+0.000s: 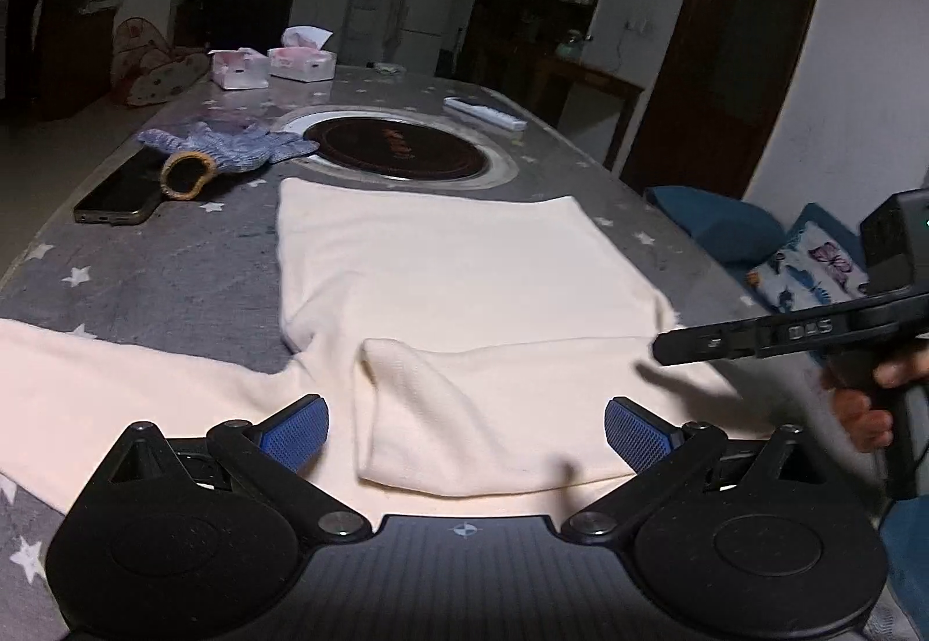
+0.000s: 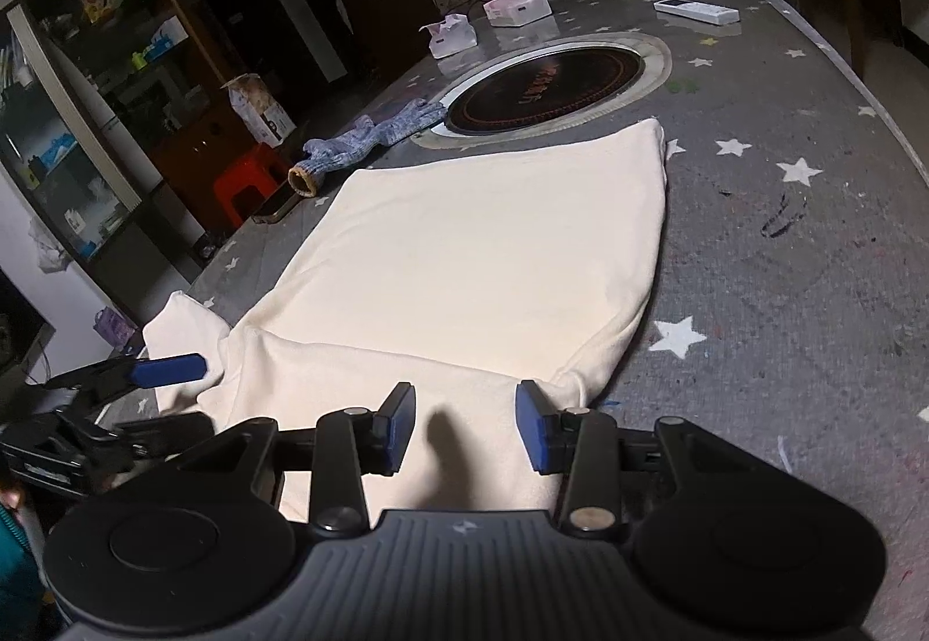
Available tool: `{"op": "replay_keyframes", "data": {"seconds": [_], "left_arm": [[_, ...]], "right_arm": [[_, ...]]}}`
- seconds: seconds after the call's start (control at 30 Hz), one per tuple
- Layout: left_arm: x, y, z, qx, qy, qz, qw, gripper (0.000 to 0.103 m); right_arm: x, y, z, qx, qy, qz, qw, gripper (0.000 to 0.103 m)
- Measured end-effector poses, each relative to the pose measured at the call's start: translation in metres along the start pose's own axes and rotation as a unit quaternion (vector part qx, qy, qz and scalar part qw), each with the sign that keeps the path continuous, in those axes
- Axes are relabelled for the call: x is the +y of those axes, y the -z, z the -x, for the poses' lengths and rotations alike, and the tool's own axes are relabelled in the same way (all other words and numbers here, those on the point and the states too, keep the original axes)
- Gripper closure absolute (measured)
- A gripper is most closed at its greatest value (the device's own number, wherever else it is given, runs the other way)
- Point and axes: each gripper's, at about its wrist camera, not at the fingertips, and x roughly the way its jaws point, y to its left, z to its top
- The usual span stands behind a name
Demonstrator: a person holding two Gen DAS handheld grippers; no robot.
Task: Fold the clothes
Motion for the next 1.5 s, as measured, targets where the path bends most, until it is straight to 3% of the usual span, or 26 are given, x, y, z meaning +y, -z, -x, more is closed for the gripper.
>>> {"op": "replay_keyframes", "data": {"seconds": [0.17,0.33,0.53,0.6,0.63,0.77,0.87,1.07,1.37,1.5], "left_arm": [[-0.007,0.002,-0.004,0.0,-0.017,-0.022,0.9996,0.001],[0.007,0.012,0.002,0.001,-0.021,-0.001,0.9998,0.015],[0.009,0.013,0.009,-0.018,-0.025,-0.006,0.9995,0.043],[0.008,0.014,0.007,-0.016,-0.028,-0.012,0.9994,0.06],[0.008,0.014,0.005,-0.015,-0.031,-0.013,0.9993,0.063],[0.013,0.015,0.009,-0.023,-0.044,-0.005,0.9988,0.092],[0.016,0.015,0.015,-0.03,-0.059,-0.004,0.9978,0.099],[0.014,0.018,0.028,-0.046,-0.108,-0.016,0.993,0.1],[-0.012,-0.003,0.01,-0.046,-0.031,-0.04,0.9977,0.091],[-0.012,-0.001,-0.009,-0.022,-0.038,-0.033,0.9985,0.091]], "right_arm": [[0.009,0.001,-0.001,0.001,0.011,0.024,1.0,0.056],[0.012,0.002,0.0,0.004,0.012,0.035,0.999,0.053],[0.012,0.003,-0.001,0.002,0.008,0.032,0.999,0.049],[0.012,0.003,-0.001,0.001,0.009,0.033,0.999,0.049],[0.012,0.003,-0.001,0.001,0.009,0.033,0.999,0.049],[0.012,0.003,-0.001,0.001,0.009,0.033,0.999,0.049],[0.013,0.003,-0.002,0.001,0.01,0.034,0.999,0.049],[0.013,0.004,-0.002,0.0,0.011,0.034,0.999,0.049],[0.014,0.004,-0.002,0.001,0.013,0.036,0.999,0.048],[0.013,0.004,-0.002,0.0,0.012,0.034,0.999,0.048]]}}
